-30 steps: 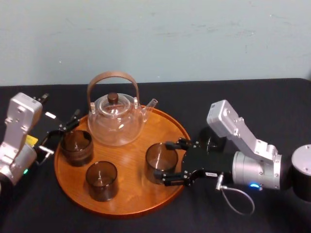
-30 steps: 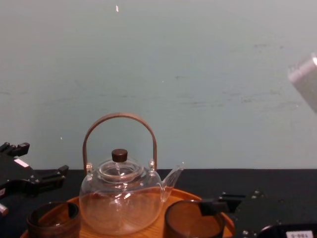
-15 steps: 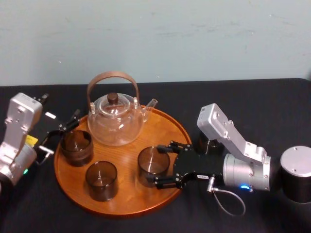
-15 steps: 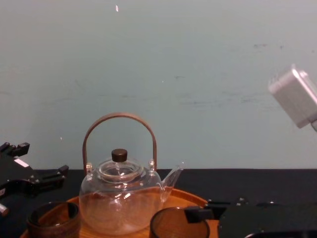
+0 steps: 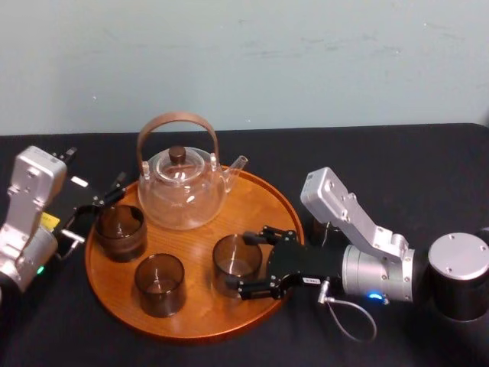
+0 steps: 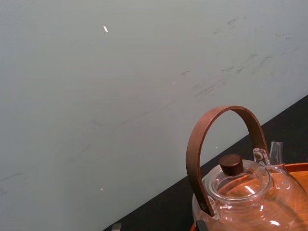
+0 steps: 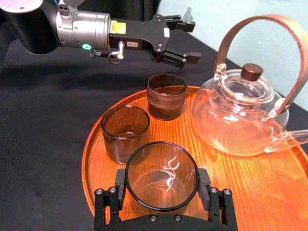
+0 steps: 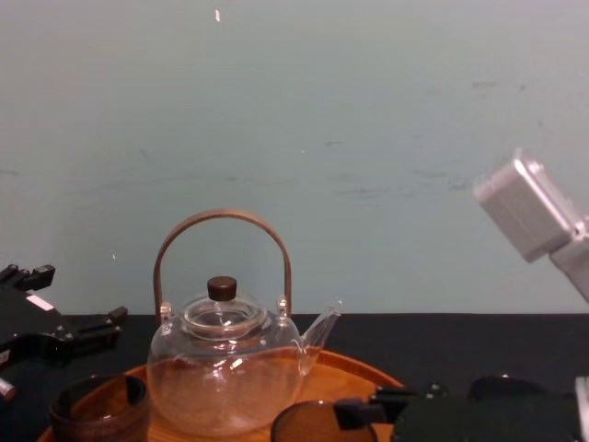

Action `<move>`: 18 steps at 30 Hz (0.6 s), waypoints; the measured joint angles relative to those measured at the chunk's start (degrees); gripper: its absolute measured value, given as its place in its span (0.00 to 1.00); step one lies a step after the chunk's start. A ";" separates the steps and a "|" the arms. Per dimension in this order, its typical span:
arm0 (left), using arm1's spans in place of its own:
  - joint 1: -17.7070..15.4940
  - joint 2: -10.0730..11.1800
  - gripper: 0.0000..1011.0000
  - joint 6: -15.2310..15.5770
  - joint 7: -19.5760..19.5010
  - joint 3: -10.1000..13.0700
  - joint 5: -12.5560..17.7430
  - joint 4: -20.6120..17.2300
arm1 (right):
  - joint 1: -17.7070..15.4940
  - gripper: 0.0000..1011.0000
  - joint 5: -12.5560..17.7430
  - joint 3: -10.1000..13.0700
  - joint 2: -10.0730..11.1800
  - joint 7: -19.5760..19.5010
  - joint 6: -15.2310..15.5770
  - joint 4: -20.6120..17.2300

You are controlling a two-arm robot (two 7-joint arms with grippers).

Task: Pick up the glass from the table and place it on the tray.

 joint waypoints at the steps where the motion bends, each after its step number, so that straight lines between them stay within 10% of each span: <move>1: 0.00 0.00 0.99 0.00 0.00 0.00 0.00 0.00 | 0.00 0.89 0.00 0.00 0.00 0.00 0.00 0.00; 18: 0.00 0.00 0.99 0.00 0.00 0.00 0.00 0.00 | 0.14 0.89 -1.16 -0.36 -1.07 -0.24 -0.68 2.30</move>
